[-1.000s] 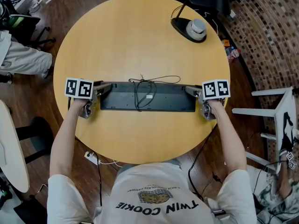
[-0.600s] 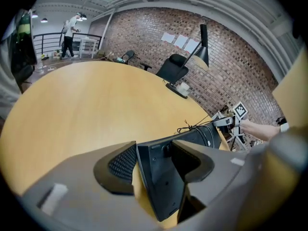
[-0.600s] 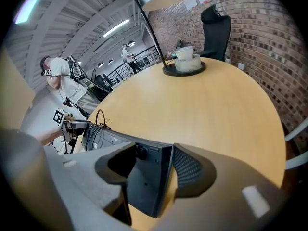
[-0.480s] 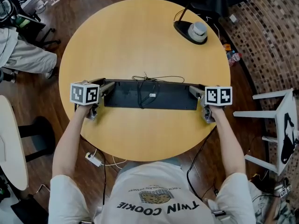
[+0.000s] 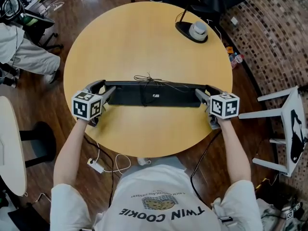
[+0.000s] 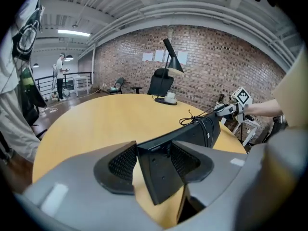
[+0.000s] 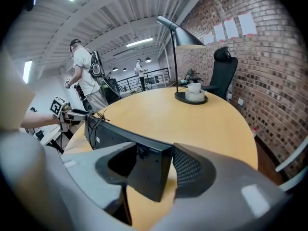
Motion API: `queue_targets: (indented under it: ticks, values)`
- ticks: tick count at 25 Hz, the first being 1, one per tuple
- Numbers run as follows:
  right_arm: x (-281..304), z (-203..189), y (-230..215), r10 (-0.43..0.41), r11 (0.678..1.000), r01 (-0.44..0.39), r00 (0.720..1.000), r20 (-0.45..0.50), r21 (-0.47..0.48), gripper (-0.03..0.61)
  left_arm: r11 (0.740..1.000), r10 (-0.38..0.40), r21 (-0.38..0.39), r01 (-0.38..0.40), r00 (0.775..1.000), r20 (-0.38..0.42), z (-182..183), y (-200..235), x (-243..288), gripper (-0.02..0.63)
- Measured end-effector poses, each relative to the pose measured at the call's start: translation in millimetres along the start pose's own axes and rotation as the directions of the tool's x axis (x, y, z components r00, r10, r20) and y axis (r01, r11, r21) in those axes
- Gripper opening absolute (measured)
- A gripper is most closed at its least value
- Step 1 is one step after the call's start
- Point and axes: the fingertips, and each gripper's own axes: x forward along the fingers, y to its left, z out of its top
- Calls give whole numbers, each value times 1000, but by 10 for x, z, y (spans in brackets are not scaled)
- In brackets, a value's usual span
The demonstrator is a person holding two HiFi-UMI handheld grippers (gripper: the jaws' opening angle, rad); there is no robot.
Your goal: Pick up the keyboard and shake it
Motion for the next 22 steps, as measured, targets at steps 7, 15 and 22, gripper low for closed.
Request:
queue_targets:
  ticks: [7,15,22]
  values:
    - [-366,-157,213,-59,994,64,997,59,-86,238,992,43,116,-45,999,17,-72,-211,-334,230]
    - [-734,-433,437,-142,971,162,983,120,-177,239,969,85,230,-90,996,30,-249,-479,-663,230]
    - [-881,-655,583,-198,946,234,965,169,-226,241,941,104,324,-102,995,11,-428,-579,-810,224]
